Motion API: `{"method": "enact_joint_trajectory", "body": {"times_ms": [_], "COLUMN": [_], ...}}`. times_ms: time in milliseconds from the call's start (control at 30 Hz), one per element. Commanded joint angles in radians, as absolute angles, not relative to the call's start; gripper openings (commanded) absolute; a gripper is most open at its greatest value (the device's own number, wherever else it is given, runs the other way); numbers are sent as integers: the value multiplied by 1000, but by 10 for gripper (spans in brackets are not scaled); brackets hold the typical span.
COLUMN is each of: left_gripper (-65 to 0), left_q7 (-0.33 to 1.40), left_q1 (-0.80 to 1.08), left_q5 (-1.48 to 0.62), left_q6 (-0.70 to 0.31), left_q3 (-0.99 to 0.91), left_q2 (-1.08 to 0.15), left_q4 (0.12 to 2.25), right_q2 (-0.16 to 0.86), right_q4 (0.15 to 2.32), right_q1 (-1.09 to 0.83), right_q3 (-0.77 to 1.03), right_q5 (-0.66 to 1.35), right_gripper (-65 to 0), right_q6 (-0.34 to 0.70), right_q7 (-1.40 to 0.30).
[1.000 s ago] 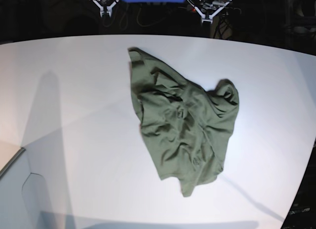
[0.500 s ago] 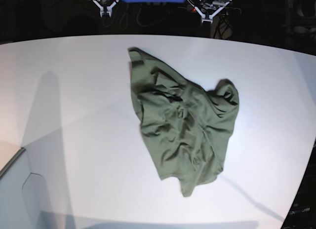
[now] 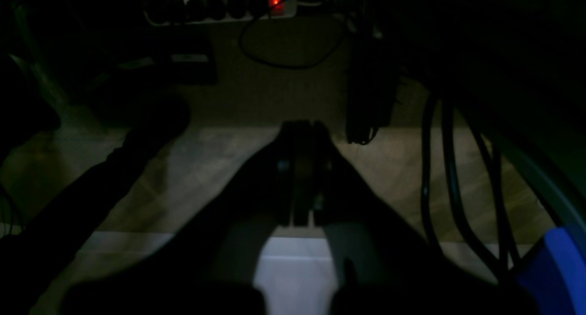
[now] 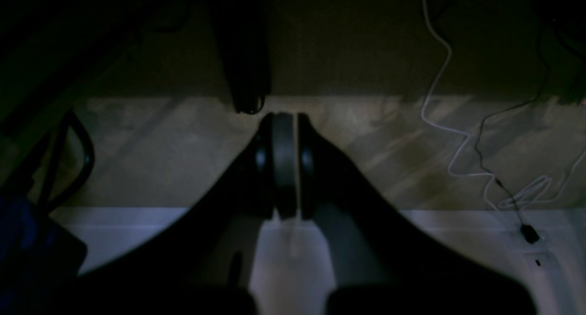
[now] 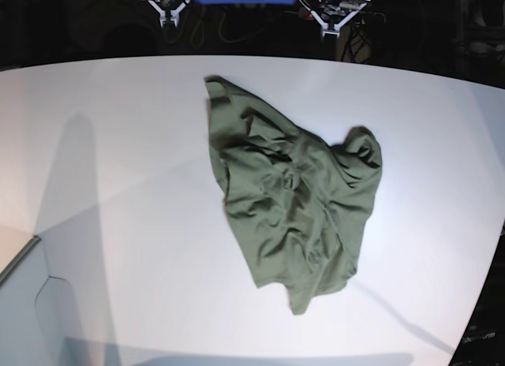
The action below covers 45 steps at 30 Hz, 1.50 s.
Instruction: Layout the t-shirt on the table in an organized manner, then fold the t-shirt properly
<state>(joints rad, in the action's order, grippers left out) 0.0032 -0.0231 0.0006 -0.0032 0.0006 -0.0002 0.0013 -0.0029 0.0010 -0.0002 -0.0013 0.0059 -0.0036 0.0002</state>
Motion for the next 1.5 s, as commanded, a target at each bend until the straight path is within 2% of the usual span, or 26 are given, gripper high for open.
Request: {"method": "enact_joint_trajectory", "body": {"times_ms": [0,1467], "left_gripper": [-646,-646], "left_q7": [2,1], "left_q1": [-19,-25], "left_q5": [7,1], "left_q6": [1,-2], "left_q3": [-1,-5], "left_q2": [-2,-28], "left_q4": [2,4], "right_q2": [-5,-4], "right_q4": [1,1], "right_q1": [-2,-8], "right_q3": [-2,-4], "right_q5": [10,10], "right_gripper": [-650,-650], "right_q6": [10,10], "right_q7": [-2,-2]}}
